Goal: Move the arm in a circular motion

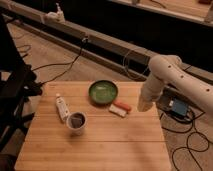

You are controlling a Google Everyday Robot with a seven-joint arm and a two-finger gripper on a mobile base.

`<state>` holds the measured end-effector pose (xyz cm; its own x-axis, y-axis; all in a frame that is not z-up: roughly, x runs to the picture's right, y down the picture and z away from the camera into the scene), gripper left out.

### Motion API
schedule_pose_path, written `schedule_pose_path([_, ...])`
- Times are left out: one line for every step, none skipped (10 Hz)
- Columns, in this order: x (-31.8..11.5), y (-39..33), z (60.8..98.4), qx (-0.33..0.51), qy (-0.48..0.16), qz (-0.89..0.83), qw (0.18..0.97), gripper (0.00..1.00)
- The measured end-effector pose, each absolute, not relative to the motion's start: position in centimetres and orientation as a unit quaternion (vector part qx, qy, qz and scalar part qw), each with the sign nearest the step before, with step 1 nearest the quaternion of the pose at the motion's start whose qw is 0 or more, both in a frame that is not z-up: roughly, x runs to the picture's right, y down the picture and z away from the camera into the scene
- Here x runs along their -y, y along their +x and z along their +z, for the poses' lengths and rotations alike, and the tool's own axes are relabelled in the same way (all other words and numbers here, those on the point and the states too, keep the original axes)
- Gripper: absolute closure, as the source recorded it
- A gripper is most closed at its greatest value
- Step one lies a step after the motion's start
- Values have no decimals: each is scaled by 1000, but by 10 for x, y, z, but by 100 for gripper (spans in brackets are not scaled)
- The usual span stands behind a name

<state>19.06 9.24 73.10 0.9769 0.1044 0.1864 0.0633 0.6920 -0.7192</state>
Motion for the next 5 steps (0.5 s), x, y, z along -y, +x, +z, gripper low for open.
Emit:
schedule_pose_path([-81, 184, 740, 109, -388, 8, 915, 100])
schedule_pose_path([-67, 168, 751, 120, -384, -2, 916, 100])
schedule_pose_path([-57, 148, 759, 137, -384, -12, 913, 100])
schedule_pose_path([-51, 122, 765, 158, -388, -24, 908, 100])
schedule_pose_path([-48, 89, 766, 184, -394, -42, 900, 100])
